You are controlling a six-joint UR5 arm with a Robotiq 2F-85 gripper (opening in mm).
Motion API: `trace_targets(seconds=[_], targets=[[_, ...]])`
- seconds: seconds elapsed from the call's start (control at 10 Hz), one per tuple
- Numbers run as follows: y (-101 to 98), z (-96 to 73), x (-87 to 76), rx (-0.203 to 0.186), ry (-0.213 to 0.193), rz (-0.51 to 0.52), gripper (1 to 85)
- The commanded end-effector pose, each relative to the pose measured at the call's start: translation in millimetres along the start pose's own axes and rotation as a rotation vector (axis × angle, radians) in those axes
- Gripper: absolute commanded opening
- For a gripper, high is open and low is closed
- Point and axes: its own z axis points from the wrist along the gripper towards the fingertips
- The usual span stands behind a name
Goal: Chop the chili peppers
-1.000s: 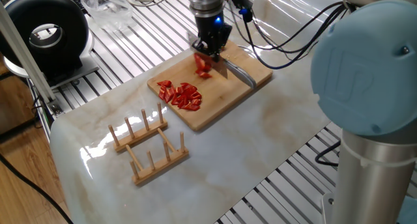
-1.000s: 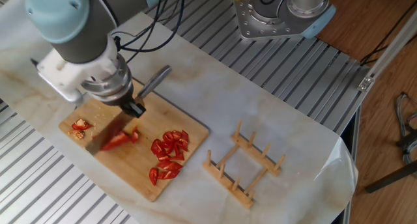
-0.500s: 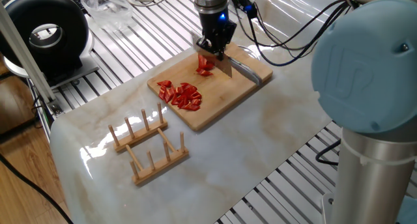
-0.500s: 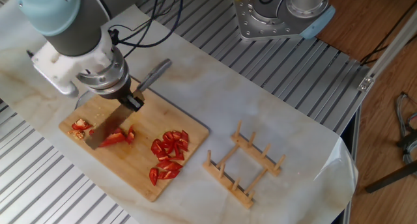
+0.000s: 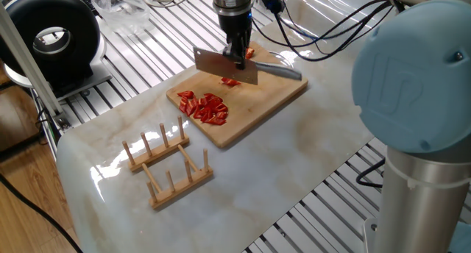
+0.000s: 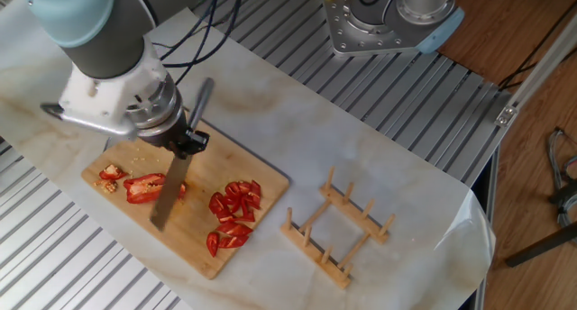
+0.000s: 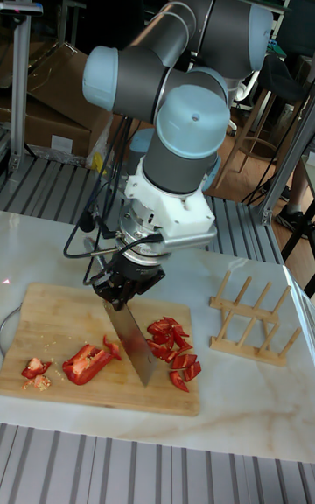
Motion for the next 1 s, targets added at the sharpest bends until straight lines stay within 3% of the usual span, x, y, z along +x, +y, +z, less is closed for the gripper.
trace_targets(seconds=[0.0, 0.2, 0.5, 0.6, 0.9], targets=[[-6.3, 0.4, 2.7, 0.023, -0.004, -0.108, 1.3], [-12.5, -0.7, 2.8, 0.050, -0.014, -0.106, 1.3], [-18.3, -3.4, -3.0, 0.069, -0.066, -0.086, 1.3], [-16.0, 2.6, -8.6, 0.038, -0.078, -0.120, 1.3], [-13.0, 8.4, -23.0, 0.006, -0.111, -0.165, 1.3]])
